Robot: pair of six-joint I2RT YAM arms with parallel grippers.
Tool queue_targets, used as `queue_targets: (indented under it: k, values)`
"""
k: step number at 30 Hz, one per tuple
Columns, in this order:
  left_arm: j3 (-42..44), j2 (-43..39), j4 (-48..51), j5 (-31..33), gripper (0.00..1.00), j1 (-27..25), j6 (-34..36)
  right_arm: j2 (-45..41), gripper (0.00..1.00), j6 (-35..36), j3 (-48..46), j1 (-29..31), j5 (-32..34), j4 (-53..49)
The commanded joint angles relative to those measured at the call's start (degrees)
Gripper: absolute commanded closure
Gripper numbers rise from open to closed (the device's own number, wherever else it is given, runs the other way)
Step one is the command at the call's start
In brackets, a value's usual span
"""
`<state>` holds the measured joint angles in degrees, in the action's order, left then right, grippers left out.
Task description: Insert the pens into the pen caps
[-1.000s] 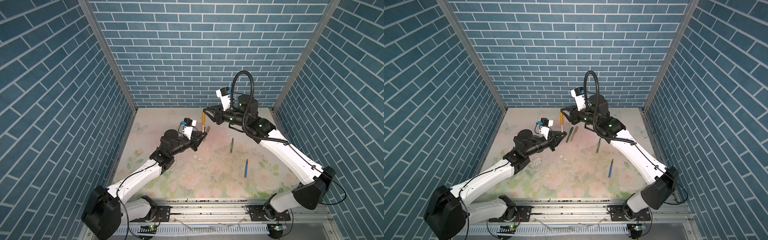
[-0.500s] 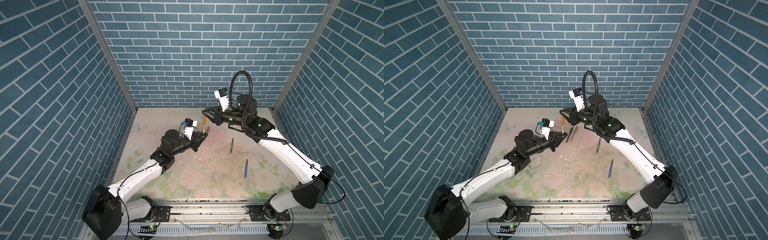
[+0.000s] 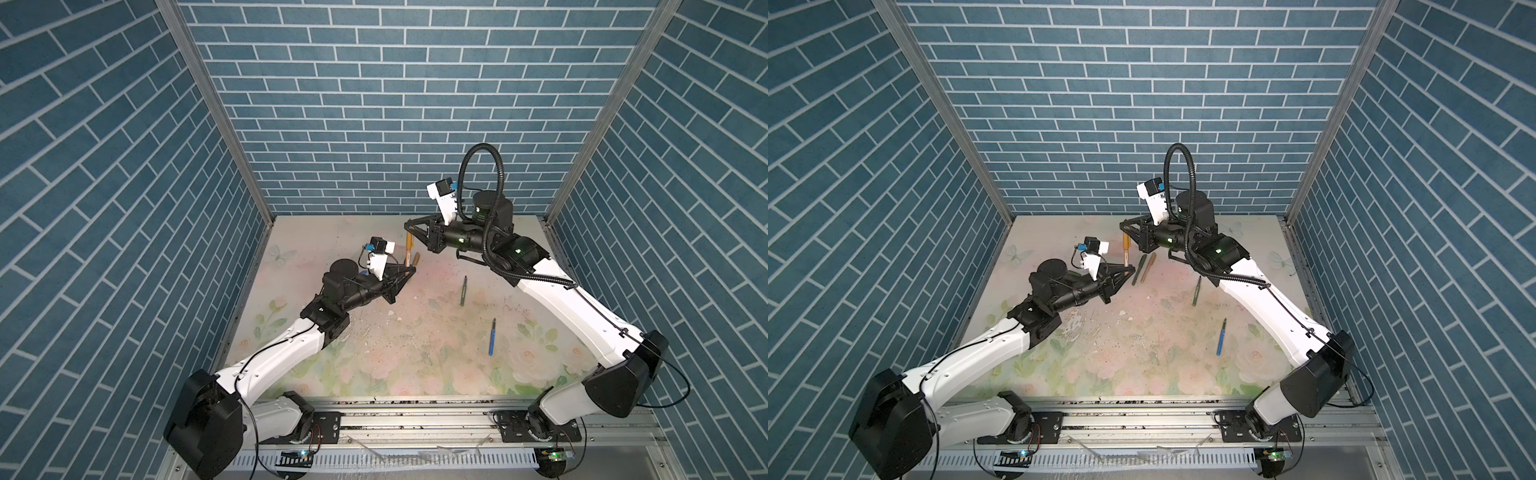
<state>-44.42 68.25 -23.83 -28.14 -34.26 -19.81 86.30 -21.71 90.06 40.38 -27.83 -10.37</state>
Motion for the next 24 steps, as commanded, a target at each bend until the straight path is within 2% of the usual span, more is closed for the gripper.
queue_targets:
  k: [1,13,24]
  values:
    - [-0.64,-1.38,-2.69,0.72,1.00,-0.06,-0.69,-1.19,0.88,-1.17,-3.03,0.65,-2.84,-0.37]
    - [0.24,-5.60,-2.88,4.66,1.00,0.89,-1.48,-4.85,0.89,-1.61,-16.54,3.54,-1.80,3.35]
    - [0.63,-6.87,-4.49,4.24,1.00,3.95,-2.70,-4.48,0.91,-4.57,-23.47,5.92,-2.22,7.25]
